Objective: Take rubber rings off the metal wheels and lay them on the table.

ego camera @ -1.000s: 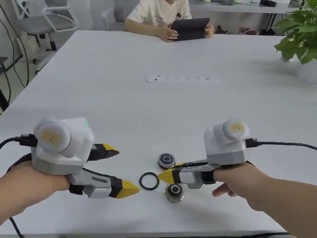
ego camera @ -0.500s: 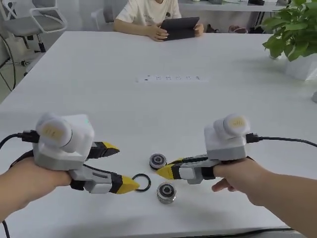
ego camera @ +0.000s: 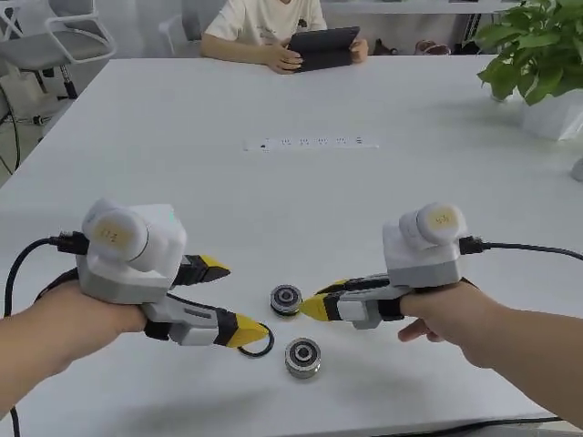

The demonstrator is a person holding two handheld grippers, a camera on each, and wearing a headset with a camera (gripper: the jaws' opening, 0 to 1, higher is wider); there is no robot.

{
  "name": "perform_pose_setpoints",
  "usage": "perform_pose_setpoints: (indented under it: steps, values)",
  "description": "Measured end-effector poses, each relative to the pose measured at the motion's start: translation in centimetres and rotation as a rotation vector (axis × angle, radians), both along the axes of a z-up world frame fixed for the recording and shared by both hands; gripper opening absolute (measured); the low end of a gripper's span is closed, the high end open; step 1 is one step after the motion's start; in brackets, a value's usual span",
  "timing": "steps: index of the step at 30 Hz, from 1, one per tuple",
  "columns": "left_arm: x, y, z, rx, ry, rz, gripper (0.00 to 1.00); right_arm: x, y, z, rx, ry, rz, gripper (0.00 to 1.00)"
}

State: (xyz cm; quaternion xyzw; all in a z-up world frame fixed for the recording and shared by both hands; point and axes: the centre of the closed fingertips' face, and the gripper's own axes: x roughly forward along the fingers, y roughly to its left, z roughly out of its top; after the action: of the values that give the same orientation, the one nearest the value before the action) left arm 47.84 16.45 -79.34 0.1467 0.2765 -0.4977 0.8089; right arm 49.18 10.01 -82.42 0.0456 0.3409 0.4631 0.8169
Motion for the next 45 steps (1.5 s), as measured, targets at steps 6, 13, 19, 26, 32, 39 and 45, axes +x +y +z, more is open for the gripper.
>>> perform_pose_setpoints:
  steps: [6,13,19,26,32,39,45]
  values:
    - [0.7,-0.3,-0.5,0.005,0.007,0.002,0.57,0.7,-0.5,-0.8,-0.023,-0.019,-0.001,0.23]
    - [1.5,-0.9,-1.0,-0.007,0.024,0.011,0.53,1.2,-0.7,-1.6,-0.067,-0.062,0.035,0.22]
    - [2.2,-1.2,-1.4,-0.015,0.041,0.016,0.50,1.5,-0.5,-2.0,-0.078,-0.084,0.060,0.21]
    - [2.5,-1.7,-2.0,-0.020,0.064,0.016,0.46,1.6,-0.2,-2.5,-0.085,-0.099,0.089,0.20]
    - [2.6,-2.4,-2.5,-0.016,0.075,0.000,0.42,1.5,0.1,-2.8,-0.092,-0.114,0.113,0.19]
    - [2.9,-3.0,-3.0,-0.020,0.094,0.001,0.36,1.6,0.2,-3.0,-0.094,-0.116,0.117,0.19]
    - [3.1,-3.5,-3.3,-0.021,0.105,-0.005,0.32,1.6,0.3,-3.0,-0.090,-0.120,0.119,0.20]
